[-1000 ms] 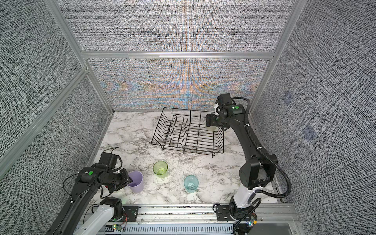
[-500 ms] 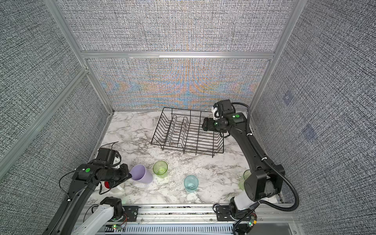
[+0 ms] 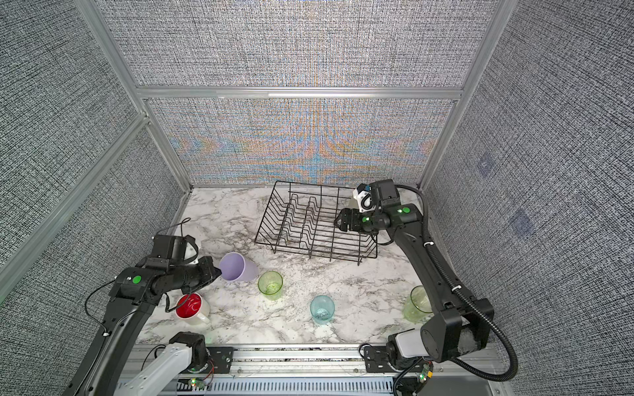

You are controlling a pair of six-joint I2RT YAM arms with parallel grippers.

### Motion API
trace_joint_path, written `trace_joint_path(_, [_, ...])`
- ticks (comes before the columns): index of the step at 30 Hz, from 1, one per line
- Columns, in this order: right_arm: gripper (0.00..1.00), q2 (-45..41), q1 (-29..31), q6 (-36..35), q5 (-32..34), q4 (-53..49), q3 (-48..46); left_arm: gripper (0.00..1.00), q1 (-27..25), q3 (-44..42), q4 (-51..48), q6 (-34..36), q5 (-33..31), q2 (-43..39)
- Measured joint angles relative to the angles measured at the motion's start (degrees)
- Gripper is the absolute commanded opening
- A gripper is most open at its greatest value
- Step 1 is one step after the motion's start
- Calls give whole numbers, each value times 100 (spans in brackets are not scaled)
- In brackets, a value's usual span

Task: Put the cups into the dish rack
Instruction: 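Lift the lavender cup with the left gripper while the right gripper releases and rises, then pass the lavender cup from the left gripper to the right gripper above the rack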

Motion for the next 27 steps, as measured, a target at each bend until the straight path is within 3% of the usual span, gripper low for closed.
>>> trace_joint_path(5, [92, -372, 151, 675, -1399, 807, -647, 0, 0, 291, 723, -144, 302, 208])
trace_joint_path(11, [99, -914, 210, 1685, -2522, 2350, -1298, 0, -15, 240, 2170, -643, 1473, 540])
trace_joint_path(16, [99, -1075, 210, 2820, -2850, 3687, -1867, 0, -229, 129, 3421, -1158, 2155, 778])
trace_joint_path(22, [99, -920, 238, 4750, -2909, 5663, -2614, 0, -778, 199, 4664, -1574, 2603, 1320])
trace_joint_path(27, [99, -684, 289, 5893, -2909, 7016, -2820, 0, -1263, 483, 5302, -1707, 2830, 1897])
